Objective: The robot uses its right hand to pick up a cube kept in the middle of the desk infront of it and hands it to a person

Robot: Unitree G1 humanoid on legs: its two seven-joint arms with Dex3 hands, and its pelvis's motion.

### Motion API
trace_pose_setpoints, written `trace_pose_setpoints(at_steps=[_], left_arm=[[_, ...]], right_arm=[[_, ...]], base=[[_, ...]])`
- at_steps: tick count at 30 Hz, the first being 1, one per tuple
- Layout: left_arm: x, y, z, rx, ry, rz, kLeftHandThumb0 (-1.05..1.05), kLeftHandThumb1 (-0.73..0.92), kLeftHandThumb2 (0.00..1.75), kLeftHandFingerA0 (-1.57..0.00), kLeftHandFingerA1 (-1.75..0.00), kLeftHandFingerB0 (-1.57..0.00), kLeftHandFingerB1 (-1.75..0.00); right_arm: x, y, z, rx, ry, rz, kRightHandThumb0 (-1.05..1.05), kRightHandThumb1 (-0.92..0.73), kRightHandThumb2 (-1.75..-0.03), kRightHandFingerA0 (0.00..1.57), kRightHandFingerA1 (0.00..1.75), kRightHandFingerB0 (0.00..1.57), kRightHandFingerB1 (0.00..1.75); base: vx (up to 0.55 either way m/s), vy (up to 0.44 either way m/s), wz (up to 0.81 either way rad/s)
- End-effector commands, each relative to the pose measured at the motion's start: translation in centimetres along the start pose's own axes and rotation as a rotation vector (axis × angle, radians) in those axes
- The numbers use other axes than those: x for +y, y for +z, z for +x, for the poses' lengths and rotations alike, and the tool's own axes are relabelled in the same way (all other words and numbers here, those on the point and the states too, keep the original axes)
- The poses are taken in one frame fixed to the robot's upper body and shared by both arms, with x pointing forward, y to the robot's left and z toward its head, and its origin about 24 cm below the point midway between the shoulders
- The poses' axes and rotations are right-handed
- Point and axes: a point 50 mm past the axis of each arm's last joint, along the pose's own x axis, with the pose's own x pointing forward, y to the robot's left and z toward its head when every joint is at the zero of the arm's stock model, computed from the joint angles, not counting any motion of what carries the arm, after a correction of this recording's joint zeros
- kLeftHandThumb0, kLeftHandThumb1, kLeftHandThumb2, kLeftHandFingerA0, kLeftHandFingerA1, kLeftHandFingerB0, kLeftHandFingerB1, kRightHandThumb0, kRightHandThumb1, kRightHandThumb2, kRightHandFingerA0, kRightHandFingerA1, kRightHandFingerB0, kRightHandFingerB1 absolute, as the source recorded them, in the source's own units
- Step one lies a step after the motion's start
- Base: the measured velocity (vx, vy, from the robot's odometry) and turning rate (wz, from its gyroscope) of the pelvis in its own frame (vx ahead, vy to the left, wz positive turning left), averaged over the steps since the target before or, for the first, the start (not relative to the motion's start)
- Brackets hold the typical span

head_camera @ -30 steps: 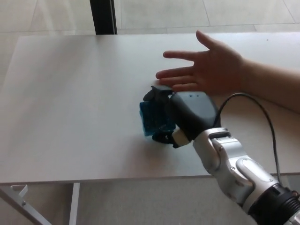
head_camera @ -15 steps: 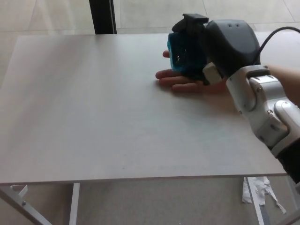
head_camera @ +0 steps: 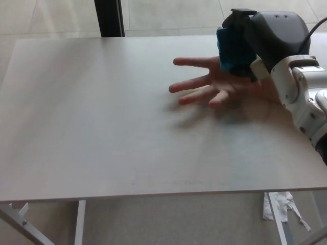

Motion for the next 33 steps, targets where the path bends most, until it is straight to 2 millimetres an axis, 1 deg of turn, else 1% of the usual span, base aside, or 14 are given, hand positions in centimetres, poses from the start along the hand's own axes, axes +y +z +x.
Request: trace_pose_setpoints(at_steps=[1,3,4,6,17,21,23,24,26,27,29,31,32,33], left_arm=[[-0.3,0.2,0.0,-0.023,-0.009,0.004,-0.66,0.57,0.58,-0.73,-0.52,-0.59,-0.42],[-0.3,0.1,0.0,-0.022,-0.006,0.013,-0.66,0.57,0.58,-0.75,-0.53,-0.59,-0.41],[-0.4,0.1,0.1,-0.009,-0.008,-0.023,-0.66,0.43,0.85,-0.71,-0.64,-0.57,-0.56],[-0.5,0.1,0.1,-0.014,-0.005,0.008,-0.64,0.57,0.58,-0.77,-0.53,-0.62,-0.42],[-0.7,0.4,0.1,-0.035,-0.007,0.021,-0.65,0.58,0.58,-0.76,-0.54,-0.60,-0.42],[-0.6,0.4,0.1,-0.024,-0.013,-0.016,-0.65,0.57,0.58,-0.76,-0.54,-0.59,-0.41],[-0.6,0.4,0.1,-0.040,-0.006,-0.002,-0.64,0.57,0.58,-0.76,-0.53,-0.63,-0.42],[-0.5,0.4,0.1,-0.037,-0.004,-0.006,-0.65,0.44,0.85,-0.68,-0.63,-0.55,-0.56],[-0.6,0.5,0.1,-0.039,-0.004,-0.006,-0.65,0.44,0.85,-0.68,-0.63,-0.55,-0.56],[-0.6,0.5,0.2,-0.034,-0.002,-0.003,-0.65,0.56,0.58,-0.75,-0.52,-0.57,-0.40],[-0.4,0.6,0.1,-0.035,-0.001,0.004,-0.68,0.56,0.58,-0.79,-0.57,-0.61,-0.42],[-0.3,0.7,0.1,-0.047,-0.011,-0.012,-0.67,0.43,0.86,-0.74,-0.67,-0.56,-0.57],[-0.4,0.6,0.1,-0.032,0.005,0.011,-0.70,0.43,0.86,-0.76,-0.64,-0.58,-0.56],[-0.4,0.6,0.1,-0.040,0.007,0.032,-0.66,0.57,0.58,-0.82,-0.55,-0.62,-0.42]], right_arm=[[-0.4,-0.3,0.5,0.023,-0.060,-0.056,-0.40,-0.61,-0.58,0.91,1.62,0.84,0.68],[-0.3,0.2,0.8,0.026,-0.072,-0.067,-0.40,-0.63,-0.59,0.93,1.64,0.85,0.67],[-0.3,0.6,0.9,0.004,-0.101,-0.057,-0.38,-0.57,-0.57,0.97,1.68,0.87,0.65],[-0.3,0.9,1.1,0.001,-0.111,-0.065,-0.38,-0.53,-0.59,0.96,1.71,0.88,0.64],[3.4,2.3,0.0,-0.025,0.030,-0.143,-0.40,-0.54,-0.56,0.93,1.63,0.88,0.70],[4.3,2.4,-0.3,-0.032,0.137,-0.221,-0.35,-0.55,-0.60,0.83,1.53,0.71,0.53],[5.1,2.1,-0.8,-0.013,0.198,-0.263,-0.33,-0.53,-0.56,0.75,1.16,0.71,0.48],[5.5,1.8,-1.0,0.001,0.229,-0.278,-0.31,-0.53,-0.56,0.75,1.17,0.73,0.51],[5.5,1.7,-1.1,0.008,0.236,-0.280,-0.31,-0.53,-0.56,0.75,1.17,0.73,0.51],[5.8,1.1,-1.3,0.031,0.285,-0.347,-0.36,-0.57,-0.58,0.73,1.16,0.67,0.52],[6.1,0.9,-1.2,0.086,0.407,-0.376,-0.37,-0.58,-0.58,0.47,0.72,0.40,0.36],[5.9,0.9,-0.9,0.137,0.493,-0.381,-0.54,-0.54,-0.57,0.27,0.57,0.27,0.34],[5.7,0.8,-0.8,0.155,0.505,-0.375,-0.69,-0.40,-0.77,0.10,0.55,0.13,0.44],[5.4,0.7,-0.6,0.185,0.546,-0.364,-0.75,-0.41,-0.86,0.00,0.27,0.01,0.27]], base=[[0.00,0.000,0.00],[0.00,0.000,0.00],[0.00,0.000,0.00],[0.00,0.000,0.00],[0.00,0.000,0.00],[0.00,0.000,0.00],[0.00,0.000,0.00],[0.00,0.000,0.00],[0.00,0.000,0.00],[0.00,0.000,0.00],[0.00,0.000,0.00],[0.00,0.000,0.00],[0.00,0.000,0.00],[0.00,0.000,0.00]])
